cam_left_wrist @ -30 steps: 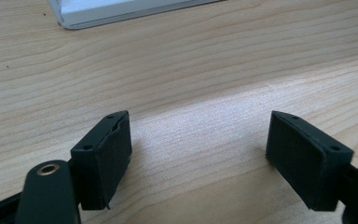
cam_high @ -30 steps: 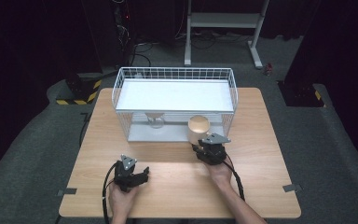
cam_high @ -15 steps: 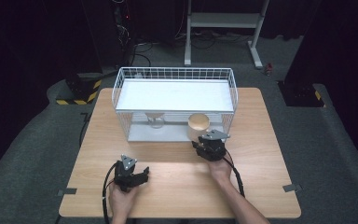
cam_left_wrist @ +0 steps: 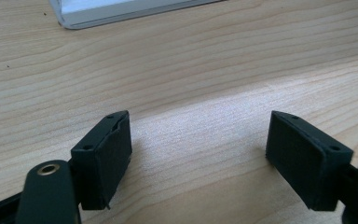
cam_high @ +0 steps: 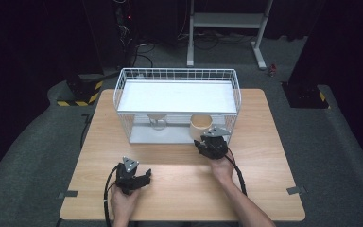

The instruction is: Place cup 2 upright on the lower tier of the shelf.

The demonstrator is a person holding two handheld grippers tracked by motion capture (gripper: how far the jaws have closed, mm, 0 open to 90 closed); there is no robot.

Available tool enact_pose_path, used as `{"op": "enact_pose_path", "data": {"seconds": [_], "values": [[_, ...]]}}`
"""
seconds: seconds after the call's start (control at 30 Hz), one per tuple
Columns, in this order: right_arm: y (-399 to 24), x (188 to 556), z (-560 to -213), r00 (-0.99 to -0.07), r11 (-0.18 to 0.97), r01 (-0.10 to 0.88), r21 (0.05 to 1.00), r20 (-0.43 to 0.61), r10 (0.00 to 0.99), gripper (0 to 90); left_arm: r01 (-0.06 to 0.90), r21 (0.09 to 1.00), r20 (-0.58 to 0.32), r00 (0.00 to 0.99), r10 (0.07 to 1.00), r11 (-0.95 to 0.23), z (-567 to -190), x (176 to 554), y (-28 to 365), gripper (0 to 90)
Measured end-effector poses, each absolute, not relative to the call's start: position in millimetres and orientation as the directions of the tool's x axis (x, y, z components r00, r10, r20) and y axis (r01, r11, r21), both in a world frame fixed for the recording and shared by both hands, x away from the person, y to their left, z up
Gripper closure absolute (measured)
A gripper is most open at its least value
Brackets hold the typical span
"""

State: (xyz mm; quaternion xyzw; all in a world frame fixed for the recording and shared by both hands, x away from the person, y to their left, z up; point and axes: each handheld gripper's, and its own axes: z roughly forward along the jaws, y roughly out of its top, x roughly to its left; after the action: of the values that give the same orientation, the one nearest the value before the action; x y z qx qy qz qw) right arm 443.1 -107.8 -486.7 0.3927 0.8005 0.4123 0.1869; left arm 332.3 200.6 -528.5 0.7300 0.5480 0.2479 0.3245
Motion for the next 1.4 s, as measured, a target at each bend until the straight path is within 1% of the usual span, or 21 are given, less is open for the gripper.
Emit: {"op": "enact_pose_path", "data": {"seconds": [0.27, 0.5, 0.53, 0.67, 0.87, 0.9, 1.03, 1.1, 1.2, 1.27, 1.33, 1.4], "values": [[-109, 447, -487, -0.601, 0.338, 0.494, 0.801, 0.035, 0.798, 60.4, 0.639, 0.746, 0.006, 0.277, 0.961, -0.188, -529, 332, 201, 22.7], [-111, 452, -489, -0.588, 0.33, 0.486, 0.809, 0.023, 0.809, 58.6, 0.639, 0.745, 0.006, 0.277, 0.961, -0.189, -529, 332, 201, 22.7], [-110, 452, -488, -0.579, 0.322, 0.502, 0.803, 0.036, 0.814, 58.3, 0.639, 0.745, 0.006, 0.277, 0.961, -0.189, -529, 332, 201, 22.7], [-107, 459, -483, -0.575, 0.322, 0.504, 0.801, 0.033, 0.818, 57.9, 0.639, 0.745, 0.006, 0.277, 0.961, -0.189, -529, 332, 201, 22.7], [-105, 464, -488, -0.568, 0.328, 0.494, 0.805, 0.014, 0.823, 57.9, 0.639, 0.745, 0.006, 0.277, 0.961, -0.189, -529, 332, 201, 22.7], [-105, 464, -489, -0.559, 0.317, 0.505, 0.803, 0.025, 0.829, 57.7, 0.639, 0.745, 0.006, 0.277, 0.961, -0.189, -529, 332, 201, 22.7], [-103, 466, -491, -0.545, 0.308, 0.496, 0.812, 0.015, 0.838, 57.1, 0.639, 0.745, 0.007, 0.277, 0.961, -0.19, -528, 332, 201, 22.7], [-104, 468, -491, -0.553, 0.31, 0.481, 0.82, 0.009, 0.833, 57.1, 0.639, 0.745, 0.006, 0.277, 0.961, -0.189, -529, 332, 201, 22.7], [-104, 470, -491, -0.545, 0.295, 0.501, 0.813, 0.032, 0.838, 56.9, 0.638, 0.746, 0.007, 0.276, 0.961, -0.189, -529, 332, 201, 22.7], [-104, 472, -490, -0.542, 0.294, 0.504, 0.812, 0.033, 0.84, 56.3, 0.639, 0.745, 0.007, 0.277, 0.961, -0.19, -528, 332, 201, 22.7], [-102, 474, -488, -0.538, 0.294, 0.496, 0.817, 0.024, 0.843, 52.9, 0.638, 0.746, 0.007, 0.276, 0.961, -0.189, -529, 332, 200, 22.7], [-100, 475, -487, -0.525, 0.288, 0.497, 0.818, 0.02, 0.851, 52.6, 0.638, 0.747, 0.007, 0.276, 0.961, -0.189, -529, 332, 200, 22.7]]}}
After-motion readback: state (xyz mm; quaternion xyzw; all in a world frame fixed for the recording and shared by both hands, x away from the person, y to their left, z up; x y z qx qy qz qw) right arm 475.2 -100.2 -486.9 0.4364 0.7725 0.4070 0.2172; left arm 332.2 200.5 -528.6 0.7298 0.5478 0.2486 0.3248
